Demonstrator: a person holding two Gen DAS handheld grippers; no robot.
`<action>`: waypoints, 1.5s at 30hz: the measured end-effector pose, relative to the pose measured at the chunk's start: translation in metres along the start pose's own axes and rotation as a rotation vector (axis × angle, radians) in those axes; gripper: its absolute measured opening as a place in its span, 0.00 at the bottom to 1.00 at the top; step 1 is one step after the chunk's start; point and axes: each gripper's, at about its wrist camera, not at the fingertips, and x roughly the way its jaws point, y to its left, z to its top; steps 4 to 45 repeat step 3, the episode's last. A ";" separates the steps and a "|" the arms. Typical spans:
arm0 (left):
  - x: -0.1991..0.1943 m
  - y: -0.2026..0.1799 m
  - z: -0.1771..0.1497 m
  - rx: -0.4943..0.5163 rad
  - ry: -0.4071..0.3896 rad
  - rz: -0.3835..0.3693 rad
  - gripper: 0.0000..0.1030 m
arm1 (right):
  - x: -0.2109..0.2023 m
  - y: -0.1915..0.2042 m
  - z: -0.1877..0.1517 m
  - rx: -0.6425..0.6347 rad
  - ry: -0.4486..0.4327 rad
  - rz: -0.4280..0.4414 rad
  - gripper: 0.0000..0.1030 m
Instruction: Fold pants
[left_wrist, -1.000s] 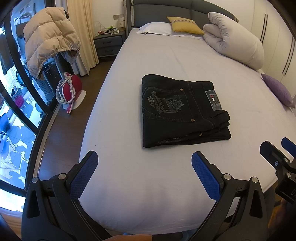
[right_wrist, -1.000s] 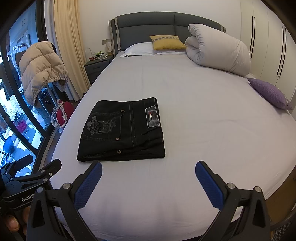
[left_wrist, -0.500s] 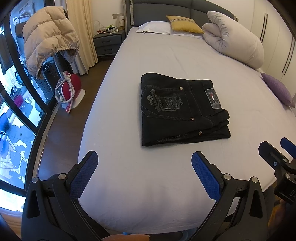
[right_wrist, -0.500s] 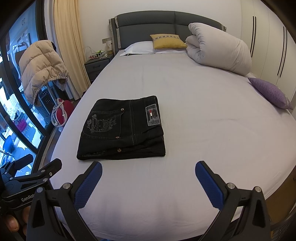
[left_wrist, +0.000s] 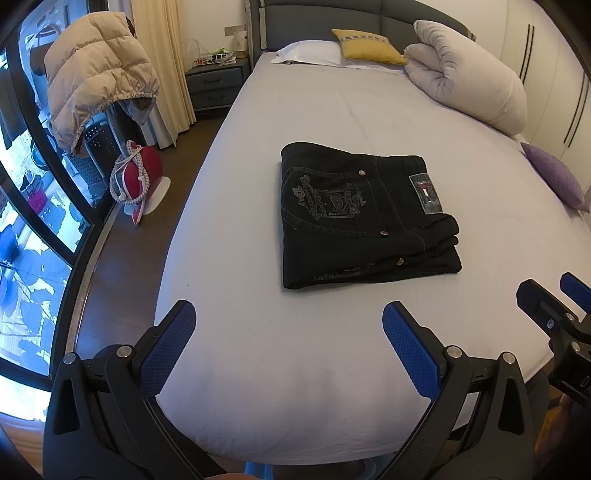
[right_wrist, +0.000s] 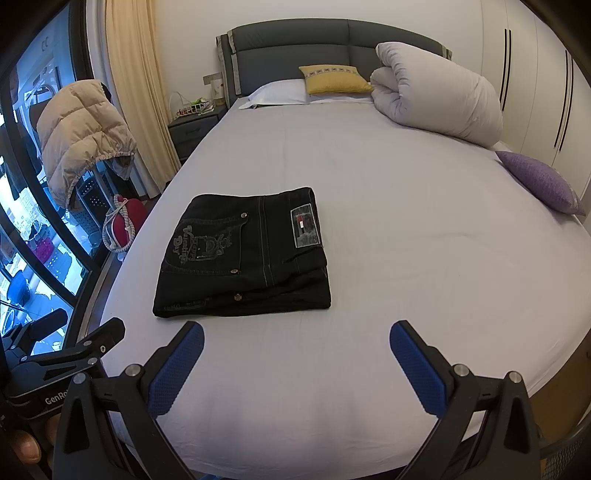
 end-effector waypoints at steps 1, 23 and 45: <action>0.000 0.000 -0.001 0.005 0.000 0.008 1.00 | 0.000 0.000 -0.001 0.001 0.002 0.001 1.00; 0.001 -0.001 0.000 0.009 -0.001 0.009 1.00 | 0.002 -0.002 0.000 0.002 0.005 0.003 1.00; 0.001 -0.001 0.000 0.009 -0.001 0.009 1.00 | 0.002 -0.002 0.000 0.002 0.005 0.003 1.00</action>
